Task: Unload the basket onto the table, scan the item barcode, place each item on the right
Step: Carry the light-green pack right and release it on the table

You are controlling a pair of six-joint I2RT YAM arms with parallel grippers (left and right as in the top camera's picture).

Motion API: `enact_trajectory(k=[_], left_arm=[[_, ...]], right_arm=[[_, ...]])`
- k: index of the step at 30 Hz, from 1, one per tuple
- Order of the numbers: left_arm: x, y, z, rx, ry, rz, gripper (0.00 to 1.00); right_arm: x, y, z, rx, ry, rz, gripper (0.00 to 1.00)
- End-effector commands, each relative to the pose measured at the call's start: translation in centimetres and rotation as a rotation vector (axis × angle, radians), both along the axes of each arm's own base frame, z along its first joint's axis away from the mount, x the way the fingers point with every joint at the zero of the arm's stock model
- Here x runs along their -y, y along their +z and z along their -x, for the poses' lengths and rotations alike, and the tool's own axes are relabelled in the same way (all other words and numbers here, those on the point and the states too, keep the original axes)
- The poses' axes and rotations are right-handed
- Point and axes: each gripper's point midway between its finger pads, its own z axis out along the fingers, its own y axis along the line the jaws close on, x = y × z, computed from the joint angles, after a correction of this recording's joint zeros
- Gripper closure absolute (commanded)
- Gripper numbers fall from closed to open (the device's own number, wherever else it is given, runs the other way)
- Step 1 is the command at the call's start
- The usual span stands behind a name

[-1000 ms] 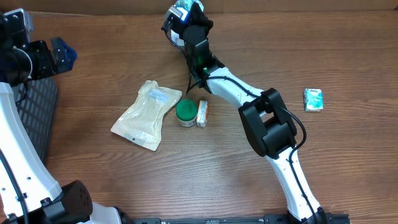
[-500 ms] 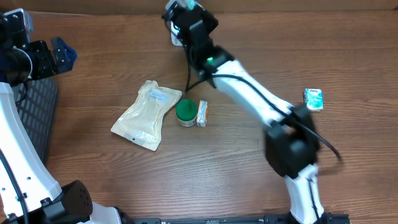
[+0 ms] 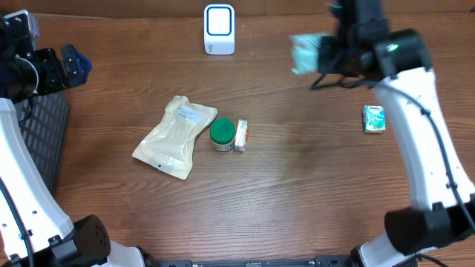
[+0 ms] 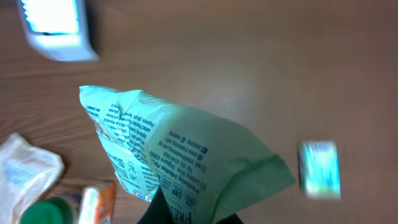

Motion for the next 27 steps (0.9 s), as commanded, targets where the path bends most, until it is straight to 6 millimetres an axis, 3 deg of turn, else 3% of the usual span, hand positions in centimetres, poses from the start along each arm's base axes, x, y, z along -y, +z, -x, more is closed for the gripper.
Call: enact_trajectory(k=[1,7,13,17,21,27], left_arm=[[0.2,0.0,-0.2,-0.001,-0.015,-0.009,0.0],[0.2,0.0,-0.2,-0.001,-0.015,-0.009,0.0],[0.2,0.0,-0.2,-0.001,-0.015,-0.009,0.0],[0.2,0.0,-0.2,-0.001,-0.015,-0.009,0.0],[0.2,0.0,-0.2,-0.001,-0.015,-0.009,0.0],[0.2,0.0,-0.2,0.0,-0.015,-0.008,0.0]], right_arm=[[2.8,-4.1,0.6,-0.147,-0.187,-0.15,0.96],[9.4,-11.4,2.6,-0.278,-0.407,-0.185,0.96],[12.2,-16.8,4.0,-0.311,-0.485,-0.207,0.96],[12.9,-18.6,4.6,-0.311,-0.505,-0.193,0.96],[12.9,-18.9,4.7,-0.315,-0.506,-0.191,0.74],[12.4,-19.1,6.3,-0.386,-0.476,-0.177,0.67]])
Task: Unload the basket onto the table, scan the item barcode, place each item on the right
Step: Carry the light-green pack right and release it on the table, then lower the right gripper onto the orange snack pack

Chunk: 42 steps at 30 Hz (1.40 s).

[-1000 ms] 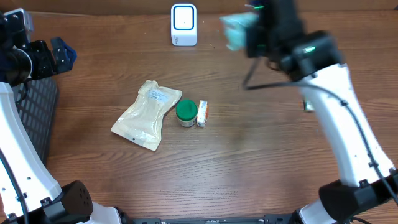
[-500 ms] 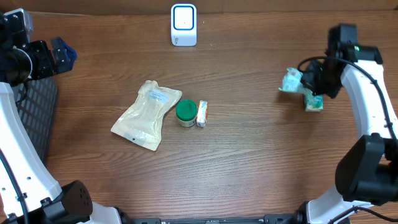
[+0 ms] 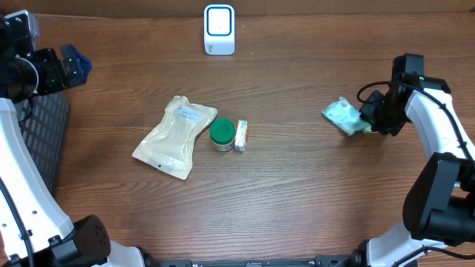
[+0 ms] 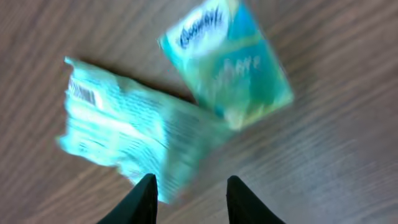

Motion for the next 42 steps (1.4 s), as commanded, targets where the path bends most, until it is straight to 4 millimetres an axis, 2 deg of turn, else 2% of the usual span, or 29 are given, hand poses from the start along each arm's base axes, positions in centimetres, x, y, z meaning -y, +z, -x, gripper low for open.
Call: enact_trajectory(k=[1,5,10,14,15,19,21,26,29,33,37,42], left_arm=[[0.2,0.0,-0.2,0.0,-0.015,-0.009,0.0],[0.2,0.0,-0.2,-0.001,-0.015,-0.009,0.0],[0.2,0.0,-0.2,-0.001,-0.015,-0.009,0.0],[0.2,0.0,-0.2,0.0,-0.015,-0.009,0.0],[0.2,0.0,-0.2,-0.001,-0.015,-0.009,0.0],[0.2,0.0,-0.2,0.0,-0.015,-0.009,0.0],[0.2,0.0,-0.2,-0.001,-0.015,-0.009,0.0],[0.2,0.0,-0.2,-0.001,-0.015,-0.009,0.0],[0.2,0.0,-0.2,-0.001,-0.015,-0.009,0.0],[0.2,0.0,-0.2,0.0,-0.015,-0.009,0.0],[0.2,0.0,-0.2,0.0,-0.015,-0.009,0.0],[0.2,0.0,-0.2,-0.001,-0.015,-0.009,0.0]], right_arm=[[-0.1,0.2,0.7,-0.024,0.028,0.001,0.67],[-0.7,1.1,1.4,-0.061,0.043,-0.01,0.67],[-3.6,4.6,0.6,-0.034,0.193,-0.029,0.66],[-7.8,7.7,-0.7,0.024,0.323,-0.057,0.65],[-10.2,8.6,-1.2,0.057,0.38,-0.085,0.63],[-16.4,9.2,-1.6,0.126,0.511,-0.197,0.58],[-18.5,9.4,-1.6,0.142,0.533,-0.221,0.53],[-23.6,8.8,-1.2,0.178,0.584,-0.248,0.52],[-26.1,7.5,-1.1,0.201,0.577,-0.249,0.53],[-27.8,5.1,-0.5,0.203,0.512,-0.216,0.58],[-29.8,3.1,0.5,0.216,0.52,-0.222,0.61],[-30.2,1.2,1.3,0.219,0.485,-0.185,0.63]])
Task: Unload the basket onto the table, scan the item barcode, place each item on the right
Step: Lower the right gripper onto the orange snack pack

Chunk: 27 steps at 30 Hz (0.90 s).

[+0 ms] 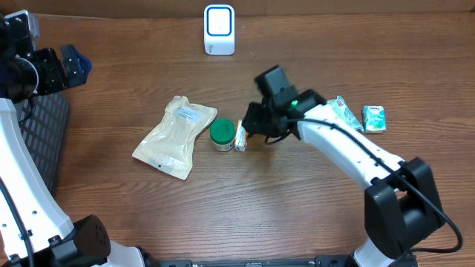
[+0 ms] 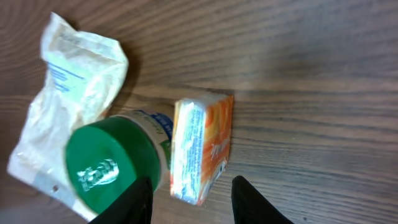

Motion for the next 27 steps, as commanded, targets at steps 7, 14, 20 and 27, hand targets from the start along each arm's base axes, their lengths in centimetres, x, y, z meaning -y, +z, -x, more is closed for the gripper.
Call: enact_trajectory(k=[7,14,20,27], left_arm=[[0.2,0.0,-0.2,0.0,-0.015,-0.009,0.0],[0.2,0.0,-0.2,-0.001,-0.015,-0.009,0.0],[0.2,0.0,-0.2,0.0,-0.015,-0.009,0.0],[0.2,0.0,-0.2,0.0,-0.015,-0.009,0.0]], right_arm=[[-0.2,-3.2,0.5,-0.001,-0.055,0.025,0.69],[-0.8,-5.1,0.5,-0.038,-0.042,0.017,0.73],[0.7,-5.7,0.8,-0.052,-0.057,0.079,0.73],[6.7,-5.5,0.1,-0.13,-0.129,0.186,0.67]])
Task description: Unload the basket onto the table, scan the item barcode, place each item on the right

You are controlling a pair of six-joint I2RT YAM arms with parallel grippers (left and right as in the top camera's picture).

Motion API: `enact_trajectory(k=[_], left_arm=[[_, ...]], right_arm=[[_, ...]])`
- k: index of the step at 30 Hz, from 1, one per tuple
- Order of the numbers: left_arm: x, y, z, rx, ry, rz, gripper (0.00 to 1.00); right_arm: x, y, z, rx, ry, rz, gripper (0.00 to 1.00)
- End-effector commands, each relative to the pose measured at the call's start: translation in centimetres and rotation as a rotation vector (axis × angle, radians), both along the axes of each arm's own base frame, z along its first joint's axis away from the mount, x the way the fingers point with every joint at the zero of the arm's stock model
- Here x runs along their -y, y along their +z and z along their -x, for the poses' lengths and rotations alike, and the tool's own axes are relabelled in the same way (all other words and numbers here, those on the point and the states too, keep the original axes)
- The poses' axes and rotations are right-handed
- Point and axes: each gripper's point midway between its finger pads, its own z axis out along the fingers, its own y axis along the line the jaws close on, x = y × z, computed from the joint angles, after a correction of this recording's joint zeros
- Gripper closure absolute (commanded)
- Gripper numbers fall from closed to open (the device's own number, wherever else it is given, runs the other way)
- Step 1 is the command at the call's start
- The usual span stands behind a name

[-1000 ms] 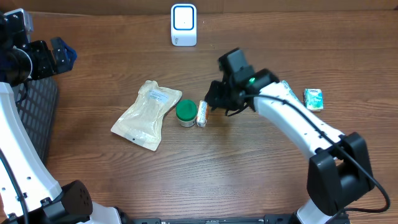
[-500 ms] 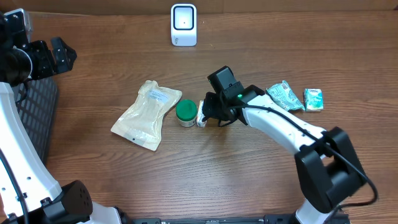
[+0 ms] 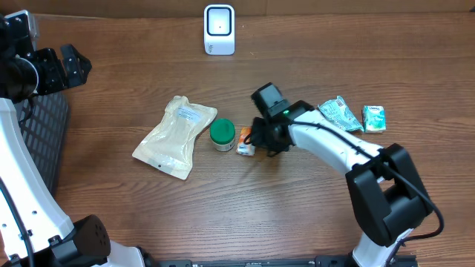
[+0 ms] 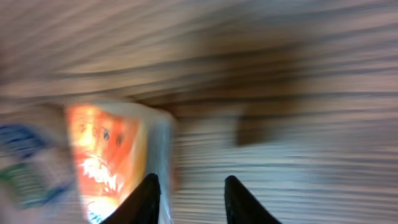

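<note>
A small orange box (image 3: 245,146) lies on the table just right of a green-lidded jar (image 3: 222,134). My right gripper (image 3: 257,140) is low at the box's right side. In the blurred right wrist view the gripper (image 4: 189,182) is open, with bare wood between its fingers. There the orange box (image 4: 115,158) sits at the left finger's outer side, not between the jaws. The white scanner (image 3: 219,30) stands at the far edge. My left gripper (image 3: 73,59) is held at the far left, away from everything, its jaws unclear.
A beige pouch (image 3: 176,136) lies left of the jar. A crumpled green packet (image 3: 340,115) and a small green box (image 3: 374,119) rest at the right. A dark mesh surface (image 3: 37,141) borders the table's left edge.
My right gripper has come down from above the orange box to table level at its right side. The box now lies slightly nearer the front, its orange face showing. The left arm is unchanged.
My right gripper first held the green packet up near the scanner. Then it was open over the packet, which lay beside the small green box at the right. Later it hung open above the jar and orange box, and now it is low beside that box.
</note>
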Motion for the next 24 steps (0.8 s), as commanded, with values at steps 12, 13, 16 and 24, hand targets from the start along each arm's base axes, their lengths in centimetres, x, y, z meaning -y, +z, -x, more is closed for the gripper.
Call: enact_trajectory(k=[12,13,16,24], left_arm=[[0.2,0.0,-0.2,-0.001,-0.015,-0.009,0.0],[0.2,0.0,-0.2,0.0,-0.015,-0.008,0.0],[0.2,0.0,-0.2,-0.001,-0.015,-0.009,0.0],[0.2,0.0,-0.2,-0.001,-0.015,-0.009,0.0]], right_arm=[[0.8,3.0,-0.4,-0.11,0.077,-0.209,0.63],[0.4,3.0,-0.2,-0.11,0.088,-0.208,0.63],[-0.4,2.4,0.4,-0.12,0.061,-0.183,0.62],[-1.8,-0.2,2.2,-0.139,0.01,-0.196,0.6]])
